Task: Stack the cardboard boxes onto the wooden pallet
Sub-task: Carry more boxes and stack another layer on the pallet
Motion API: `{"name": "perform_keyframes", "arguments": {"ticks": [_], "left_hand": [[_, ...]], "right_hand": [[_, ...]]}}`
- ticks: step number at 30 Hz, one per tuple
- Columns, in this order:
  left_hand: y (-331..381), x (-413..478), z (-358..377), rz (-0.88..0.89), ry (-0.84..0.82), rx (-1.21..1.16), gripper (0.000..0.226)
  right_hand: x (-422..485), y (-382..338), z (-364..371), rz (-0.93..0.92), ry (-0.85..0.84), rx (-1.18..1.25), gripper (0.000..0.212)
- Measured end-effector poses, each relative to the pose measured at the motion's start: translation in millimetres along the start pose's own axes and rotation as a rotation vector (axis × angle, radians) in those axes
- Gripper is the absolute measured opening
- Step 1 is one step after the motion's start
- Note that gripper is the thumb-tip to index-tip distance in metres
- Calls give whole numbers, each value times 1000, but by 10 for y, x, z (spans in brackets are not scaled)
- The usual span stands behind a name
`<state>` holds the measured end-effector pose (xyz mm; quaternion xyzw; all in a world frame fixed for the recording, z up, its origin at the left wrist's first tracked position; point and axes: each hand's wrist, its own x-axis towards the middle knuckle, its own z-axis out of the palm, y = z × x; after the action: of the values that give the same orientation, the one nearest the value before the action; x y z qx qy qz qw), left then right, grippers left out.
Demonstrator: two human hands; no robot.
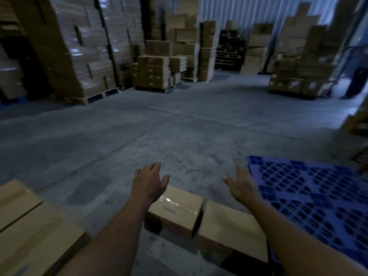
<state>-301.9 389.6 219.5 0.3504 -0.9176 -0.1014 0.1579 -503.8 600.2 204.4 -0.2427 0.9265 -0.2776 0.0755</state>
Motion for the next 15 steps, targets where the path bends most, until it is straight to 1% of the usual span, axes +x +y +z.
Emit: {"name": "perform_keyframes", "arguments": {"ticks": [2,4,6,8,10,12,13,15], "left_hand": [[479,210,290,57,-21,-24,65],[917,373,588,105,-57,-61,72],[1270,479,882,130,-97,-94,69],[1587,580,1187,147,-143,-112,68],[1826,623,1437,157,-208,-122,72],[1994,664,1738,170,-308,-81,69],[2047,691,1901,176,-354,-67,68],[2089,741,2186,155,-419,-76,73]], "right_hand": [[218,443,-205,71,27,-21,75],[412,889,-337,132,17,-22,77],[556,1258,-416,192,-19,-37,82],[705,1598,-459,248,-33,-48,81],[835,1892,-436,289,-67,-46,76],[929,2202,-323,323,-124,-44,73],[968,2351,-231,332,-149,-43,72],[1011,2578,-27,376,-190,-54,70]]}}
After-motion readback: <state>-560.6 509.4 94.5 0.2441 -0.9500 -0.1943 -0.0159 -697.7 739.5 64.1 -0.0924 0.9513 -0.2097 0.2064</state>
